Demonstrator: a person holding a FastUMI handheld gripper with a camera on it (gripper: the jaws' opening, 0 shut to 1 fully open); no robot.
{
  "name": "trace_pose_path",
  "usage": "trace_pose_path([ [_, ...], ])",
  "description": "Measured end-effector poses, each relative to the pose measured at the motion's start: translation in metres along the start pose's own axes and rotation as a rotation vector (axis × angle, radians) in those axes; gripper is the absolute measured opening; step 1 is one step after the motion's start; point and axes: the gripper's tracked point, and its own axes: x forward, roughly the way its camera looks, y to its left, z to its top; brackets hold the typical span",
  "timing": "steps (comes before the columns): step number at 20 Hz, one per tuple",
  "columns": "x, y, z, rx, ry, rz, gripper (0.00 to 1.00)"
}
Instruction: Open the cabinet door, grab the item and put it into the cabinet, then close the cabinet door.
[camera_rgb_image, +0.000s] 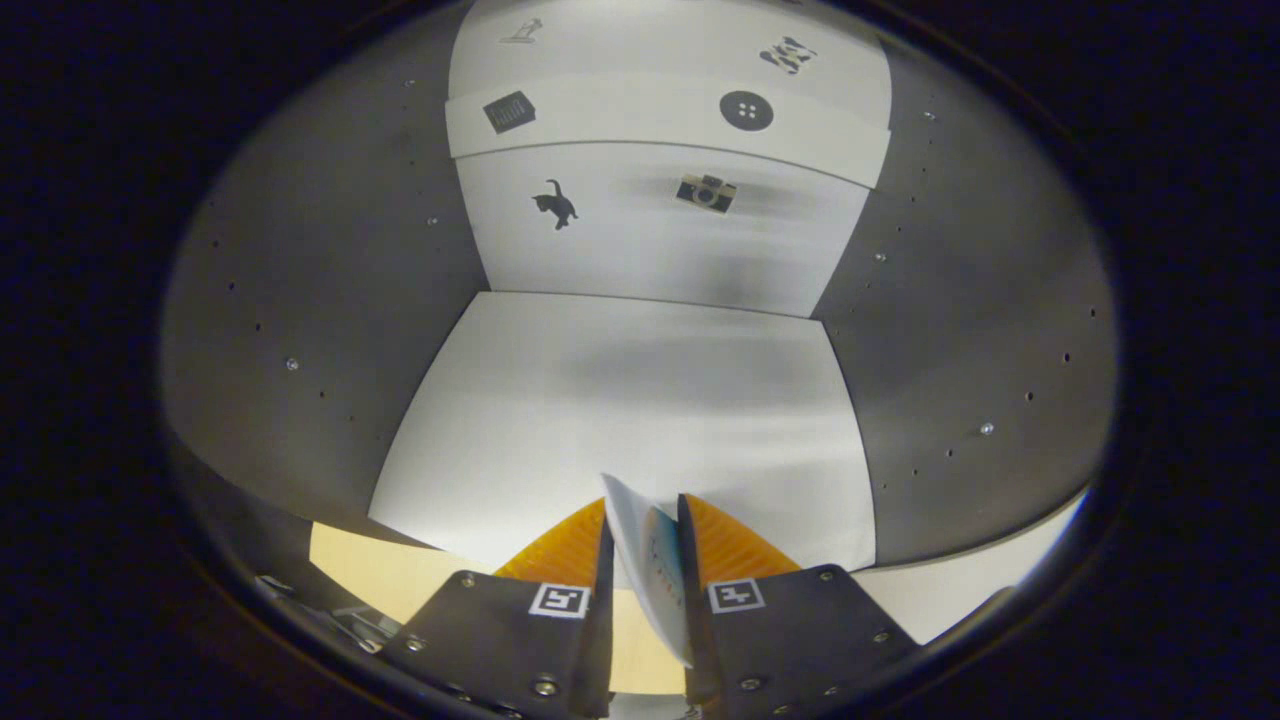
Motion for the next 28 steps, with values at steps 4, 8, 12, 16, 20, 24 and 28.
trace_pose_path([
  [4, 0.002, 0.001, 0.001, 0.015, 0.009, 0.001, 0.28],
  [8, 0.001, -0.001, 0.007, 0.040, -0.014, -0.001, 0.38],
  [12, -0.005, -0.001, 0.008, 0.052, -0.027, 0.010, 0.38],
  [16, -0.017, 0.001, 0.009, 0.055, -0.058, 0.020, 0.38],
  [20, -0.043, 0.006, 0.007, 0.043, -0.109, 0.038, 0.38],
  [24, -0.081, 0.010, 0.006, 0.058, -0.193, 0.049, 0.38],
  [28, -0.125, 0.011, -0.002, 0.064, -0.280, 0.049, 0.38],
])
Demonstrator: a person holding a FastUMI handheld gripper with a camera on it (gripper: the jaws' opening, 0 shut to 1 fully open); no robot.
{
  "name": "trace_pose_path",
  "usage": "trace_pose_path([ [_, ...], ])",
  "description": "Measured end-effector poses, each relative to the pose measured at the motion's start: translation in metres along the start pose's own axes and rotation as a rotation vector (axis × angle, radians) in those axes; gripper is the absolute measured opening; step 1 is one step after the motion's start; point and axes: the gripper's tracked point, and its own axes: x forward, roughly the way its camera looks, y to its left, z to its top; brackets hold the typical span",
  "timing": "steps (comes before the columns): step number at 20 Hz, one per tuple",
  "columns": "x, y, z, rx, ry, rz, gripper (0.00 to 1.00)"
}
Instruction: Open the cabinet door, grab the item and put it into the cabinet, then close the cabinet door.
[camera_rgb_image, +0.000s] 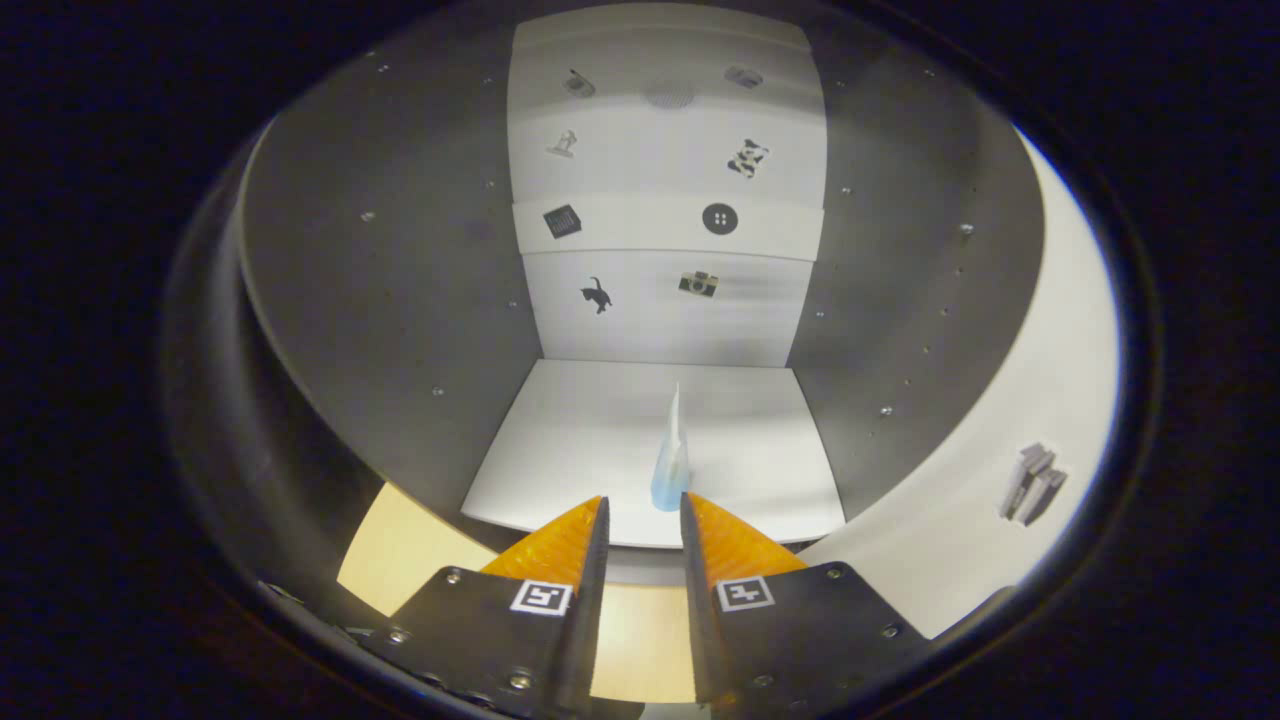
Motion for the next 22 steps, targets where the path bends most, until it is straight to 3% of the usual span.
trace_pose_path([
  [13, -0.154, -0.007, -0.013, -0.051, -0.348, -0.042, 0.38],
  [22, -0.243, -0.044, -0.067, 0.006, -0.419, -0.172, 0.38],
])
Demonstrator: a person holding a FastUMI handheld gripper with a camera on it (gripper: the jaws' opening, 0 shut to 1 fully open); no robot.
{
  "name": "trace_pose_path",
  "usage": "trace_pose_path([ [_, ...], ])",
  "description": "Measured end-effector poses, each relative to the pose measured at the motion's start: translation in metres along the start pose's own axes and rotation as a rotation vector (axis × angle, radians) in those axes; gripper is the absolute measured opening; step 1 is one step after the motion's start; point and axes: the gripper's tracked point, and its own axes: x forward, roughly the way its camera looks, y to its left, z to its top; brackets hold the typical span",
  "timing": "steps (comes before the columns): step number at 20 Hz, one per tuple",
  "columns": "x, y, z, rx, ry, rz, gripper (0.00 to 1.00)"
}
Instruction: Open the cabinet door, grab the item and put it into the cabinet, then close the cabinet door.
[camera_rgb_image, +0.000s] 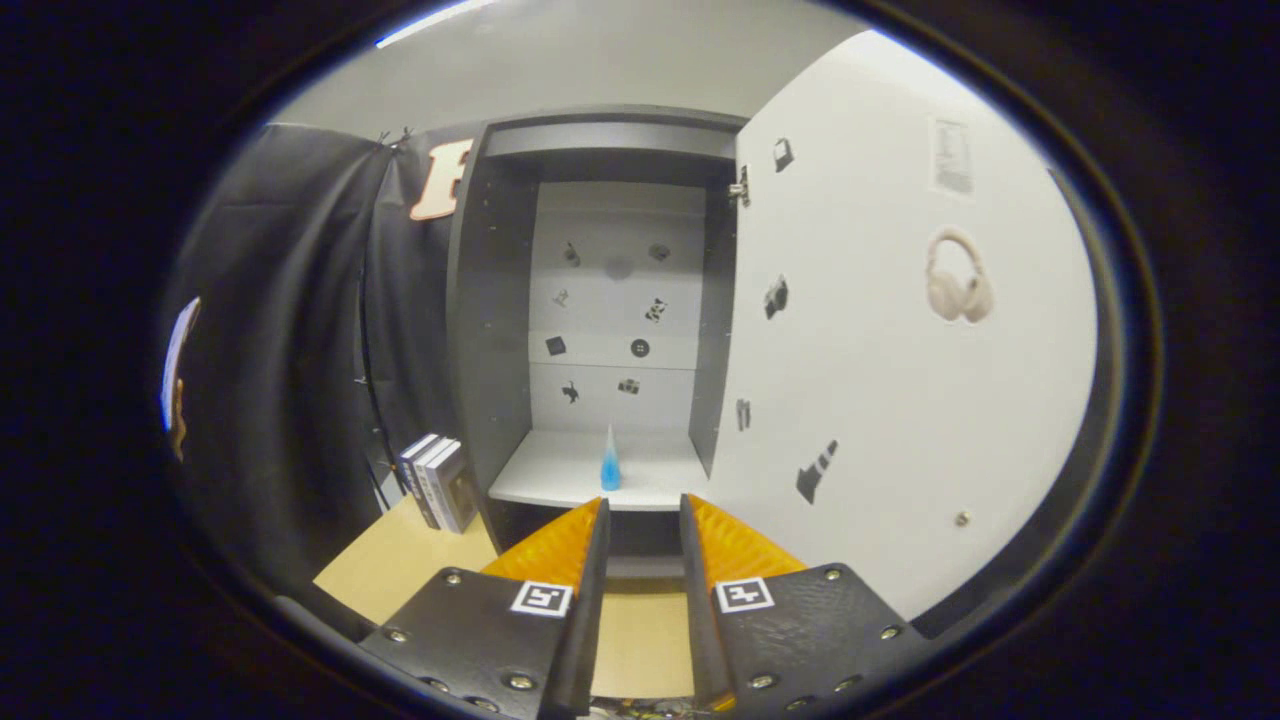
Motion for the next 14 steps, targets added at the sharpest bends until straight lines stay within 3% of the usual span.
trace_pose_path([
  [4, -0.035, -0.034, -0.023, -0.004, 0.018, -0.110, 0.38],
  [14, -0.102, -0.145, -0.045, 0.163, 0.011, -0.412, 0.38],
])
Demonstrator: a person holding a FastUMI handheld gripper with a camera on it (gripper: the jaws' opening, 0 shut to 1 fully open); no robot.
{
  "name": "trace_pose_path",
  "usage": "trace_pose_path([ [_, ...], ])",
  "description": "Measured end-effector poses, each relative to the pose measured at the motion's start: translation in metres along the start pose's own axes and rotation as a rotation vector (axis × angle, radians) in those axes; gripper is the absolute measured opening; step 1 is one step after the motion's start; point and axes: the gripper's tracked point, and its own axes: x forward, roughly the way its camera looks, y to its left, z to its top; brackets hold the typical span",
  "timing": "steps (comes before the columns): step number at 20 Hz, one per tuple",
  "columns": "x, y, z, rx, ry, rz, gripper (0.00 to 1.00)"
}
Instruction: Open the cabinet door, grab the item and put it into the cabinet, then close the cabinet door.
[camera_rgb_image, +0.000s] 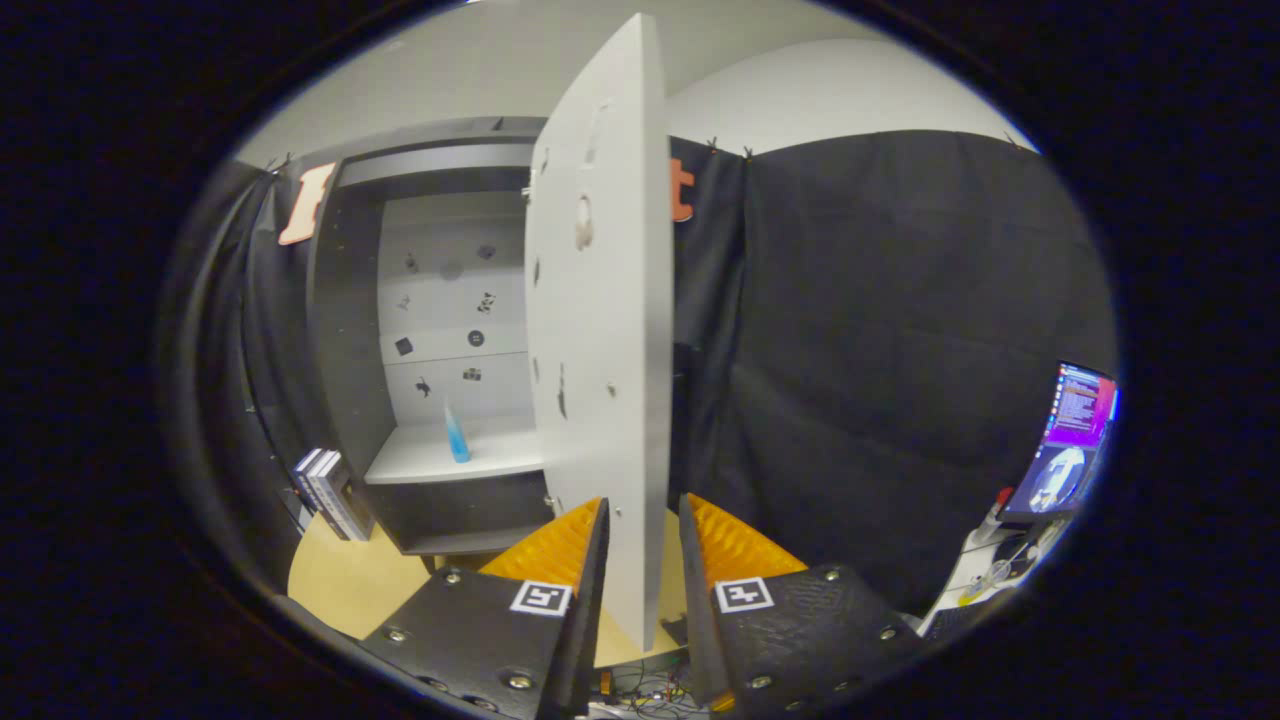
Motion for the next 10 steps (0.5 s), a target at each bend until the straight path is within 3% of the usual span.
trace_pose_path([
  [7, 0.009, -0.059, 0.001, 0.068, -0.011, -0.119, 0.40],
  [8, 0.014, -0.059, 0.002, 0.060, -0.014, -0.116, 0.43],
  [10, 0.016, -0.056, 0.003, 0.044, -0.019, -0.109, 0.67],
])
